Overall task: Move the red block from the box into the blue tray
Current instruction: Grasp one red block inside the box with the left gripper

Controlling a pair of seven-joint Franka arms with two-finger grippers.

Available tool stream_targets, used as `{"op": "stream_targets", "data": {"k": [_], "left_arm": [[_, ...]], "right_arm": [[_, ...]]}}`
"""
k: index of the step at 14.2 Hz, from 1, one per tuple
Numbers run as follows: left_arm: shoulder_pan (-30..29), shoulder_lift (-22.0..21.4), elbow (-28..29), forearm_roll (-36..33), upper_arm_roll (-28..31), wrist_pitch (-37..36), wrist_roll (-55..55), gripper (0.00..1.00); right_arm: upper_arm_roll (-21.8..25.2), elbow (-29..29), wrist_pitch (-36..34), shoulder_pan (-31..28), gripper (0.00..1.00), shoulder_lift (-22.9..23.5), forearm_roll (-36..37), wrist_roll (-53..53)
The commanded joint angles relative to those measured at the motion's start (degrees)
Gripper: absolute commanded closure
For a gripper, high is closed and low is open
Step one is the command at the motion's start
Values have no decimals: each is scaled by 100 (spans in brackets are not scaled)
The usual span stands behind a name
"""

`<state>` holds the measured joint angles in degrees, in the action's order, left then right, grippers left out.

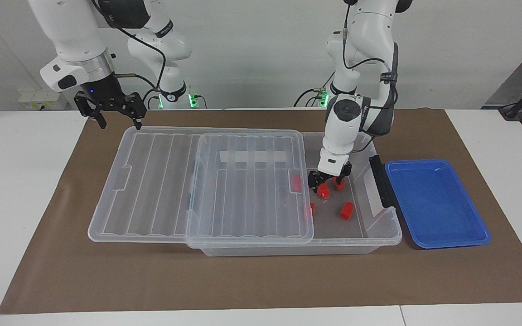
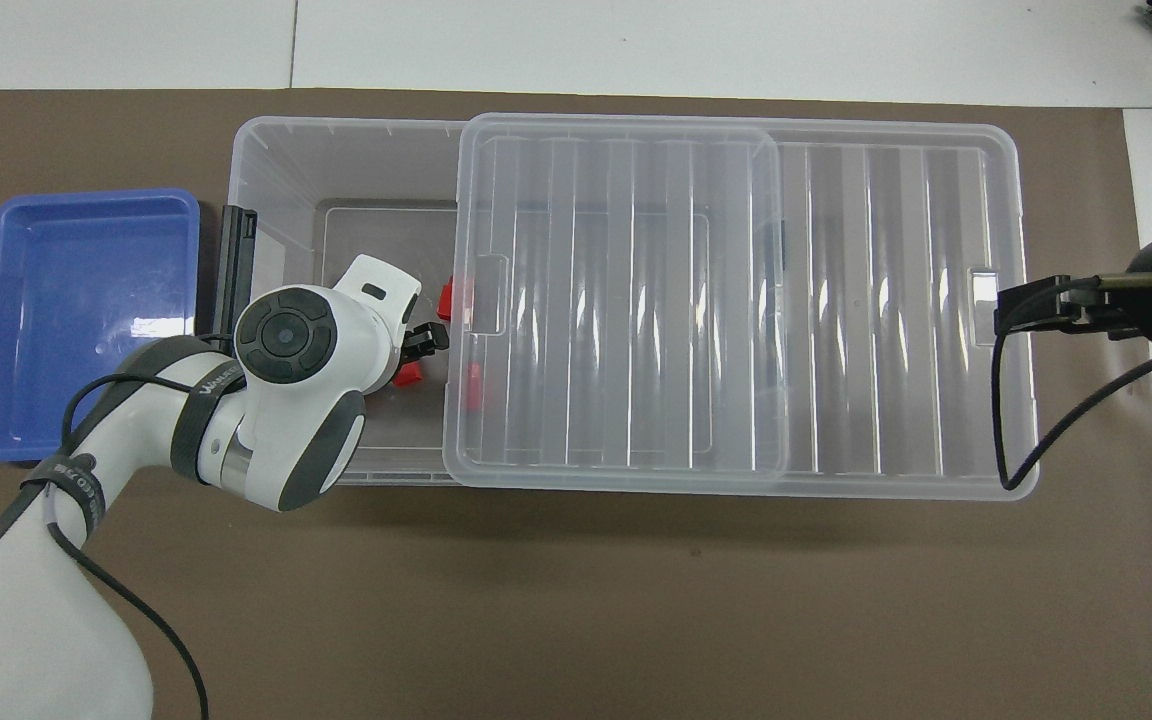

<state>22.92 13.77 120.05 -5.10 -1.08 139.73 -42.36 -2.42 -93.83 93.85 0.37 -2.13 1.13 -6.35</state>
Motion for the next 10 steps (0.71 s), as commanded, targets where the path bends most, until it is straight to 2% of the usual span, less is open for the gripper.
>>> {"op": "stream_targets", "data": {"k": [1, 8, 10], "left_arm": [[90, -24, 133, -105, 64, 186, -97, 0], [265, 20, 124, -105, 73, 204, -326, 1], [301, 55, 133, -123, 73, 195, -326, 10]], "right_arm": [[-21, 154, -25, -46, 3, 168, -42, -86], [-21, -39, -34, -72, 0, 98, -69, -112], [-21, -39, -42, -73, 0, 98, -69, -86]]}}
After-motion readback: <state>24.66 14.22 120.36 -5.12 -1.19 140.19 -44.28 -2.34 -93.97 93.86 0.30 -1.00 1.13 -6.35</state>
